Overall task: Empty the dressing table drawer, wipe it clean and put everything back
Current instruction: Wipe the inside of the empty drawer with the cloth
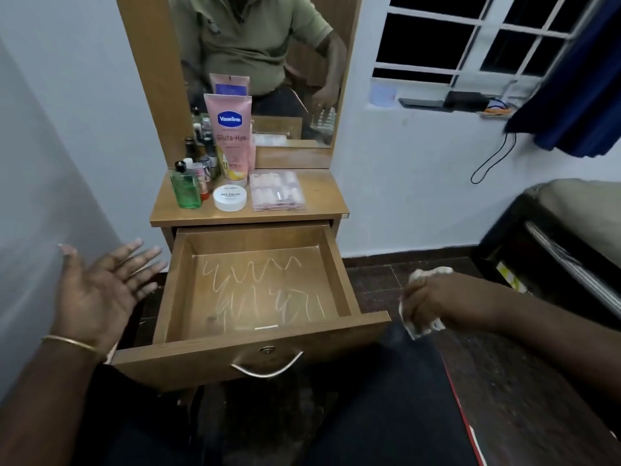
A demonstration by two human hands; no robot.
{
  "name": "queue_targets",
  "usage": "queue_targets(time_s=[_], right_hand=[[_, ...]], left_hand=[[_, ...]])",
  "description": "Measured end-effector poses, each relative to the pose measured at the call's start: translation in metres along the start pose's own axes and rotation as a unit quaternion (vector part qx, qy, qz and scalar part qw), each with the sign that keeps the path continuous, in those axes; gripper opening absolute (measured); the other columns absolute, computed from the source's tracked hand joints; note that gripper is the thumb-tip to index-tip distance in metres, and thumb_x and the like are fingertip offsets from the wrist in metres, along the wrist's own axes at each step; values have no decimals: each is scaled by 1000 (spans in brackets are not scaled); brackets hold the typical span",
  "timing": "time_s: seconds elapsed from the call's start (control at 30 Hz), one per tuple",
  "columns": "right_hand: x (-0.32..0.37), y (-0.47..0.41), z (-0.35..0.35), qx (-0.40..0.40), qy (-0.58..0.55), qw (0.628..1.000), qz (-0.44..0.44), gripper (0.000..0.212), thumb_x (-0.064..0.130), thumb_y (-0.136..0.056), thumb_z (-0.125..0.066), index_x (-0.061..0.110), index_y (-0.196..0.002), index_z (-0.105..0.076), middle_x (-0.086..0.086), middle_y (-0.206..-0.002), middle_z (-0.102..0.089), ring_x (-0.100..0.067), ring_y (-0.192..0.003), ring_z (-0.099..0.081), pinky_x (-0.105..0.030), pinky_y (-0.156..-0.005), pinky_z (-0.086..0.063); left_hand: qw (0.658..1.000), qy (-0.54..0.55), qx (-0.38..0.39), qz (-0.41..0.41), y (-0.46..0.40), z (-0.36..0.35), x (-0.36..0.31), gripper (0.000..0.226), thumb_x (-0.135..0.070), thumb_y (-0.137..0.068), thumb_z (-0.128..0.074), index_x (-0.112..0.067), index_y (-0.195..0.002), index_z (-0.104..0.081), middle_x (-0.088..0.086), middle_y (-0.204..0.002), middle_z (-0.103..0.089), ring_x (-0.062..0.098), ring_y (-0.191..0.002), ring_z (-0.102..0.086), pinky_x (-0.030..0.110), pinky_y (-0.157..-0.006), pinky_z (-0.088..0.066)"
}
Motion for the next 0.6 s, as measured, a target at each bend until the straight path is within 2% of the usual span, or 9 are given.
queue_targets(time_s=[0.07, 0.17, 0.2, 0.23, 0.3, 0.37, 0.43, 0.5, 0.6], right_hand=[[-3, 15, -11, -15, -34, 999, -20, 20, 8, -83, -71, 27, -84, -71, 19, -106, -67, -3, -106, -61, -16, -82, -46], [-17, 33, -6, -131, -105, 984, -54, 15, 16, -90, -68, 31, -95, -70, 16, -112, -67, -8, -107, -63, -30, -81, -54], [-24, 36, -4, -164, -114, 977, -75, 27, 8, -85, -73, 32, -97, -71, 16, -113, -67, -11, -106, -64, -33, -78, -56], [-29, 38, -2, -188, -113, 970, -105, 47, -6, -75, -76, 35, -97, -72, 17, -113, -67, -11, -105, -65, -37, -77, -56], [-35, 34, 2, -203, -109, 960, -158, 81, -22, -61, -66, 50, -98, -69, 22, -115, -66, -10, -108, -64, -41, -80, -56], [-32, 21, 9, -220, -131, 951, -174, 91, -22, -60, -52, 57, -100, -67, 21, -117, -66, -9, -111, -63, -40, -84, -56], [-22, -5, 20, -243, -156, 944, -162, 90, -19, -58, -40, 53, -103, -69, 20, -119, -66, -6, -112, -62, -31, -88, -54], [-8, -39, 31, -255, -168, 942, -143, 87, -18, -55, -35, 43, -106, -72, 19, -119, -67, -3, -113, -61, -25, -90, -52], [19, -110, 41, -261, -174, 944, -101, 69, -12, -58, -40, 23, -104, -78, 9, -115, -71, -3, -111, -63, -28, -90, -53]], left_hand=[[1000, 25, -11, 4, -4, 4, 0, 87, -79, -88, -13, -19, -122, -66, 13, -134, -61, 30, -124, -58, 45, -101, -39], [997, 74, -15, 13, -9, 8, 1, 84, -81, -85, -24, -17, -121, -66, 11, -129, -64, 33, -128, -52, 47, -103, -34], [997, 81, -12, 16, -10, 8, 1, 86, -83, -80, -32, -17, -122, -65, 10, -129, -65, 32, -128, -52, 46, -104, -34], [996, 85, -6, 17, -11, 8, 2, 90, -85, -71, -42, -16, -124, -63, 11, -129, -65, 32, -128, -53, 46, -104, -34], [996, 87, 9, 24, -14, 6, 5, 100, -86, -55, -55, -14, -125, -63, 13, -132, -62, 32, -127, -53, 47, -105, -32], [995, 89, 15, 31, -15, 4, 12, 106, -88, -49, -59, -14, -125, -62, 13, -133, -61, 31, -126, -54, 45, -102, -34], [996, 81, 18, 44, -14, 3, 17, 113, -90, -46, -58, -15, -130, -57, 12, -134, -61, 29, -126, -54, 42, -98, -37], [995, 76, 22, 52, -16, -1, 21, 115, -92, -52, -50, -16, -138, -50, 9, -137, -59, 28, -130, -50, 40, -98, -37], [995, 89, 5, 51, -23, -2, 26, 102, -87, -76, -22, -14, -146, -41, 8, -142, -54, 25, -136, -44, 41, -111, -30]])
Point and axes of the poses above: each hand's wrist, its own y-axis away from the middle knuckle, its own z-axis out of the back of the hand, x = y × z, the point moved 1 cm from there along -y, towards the middle knuckle
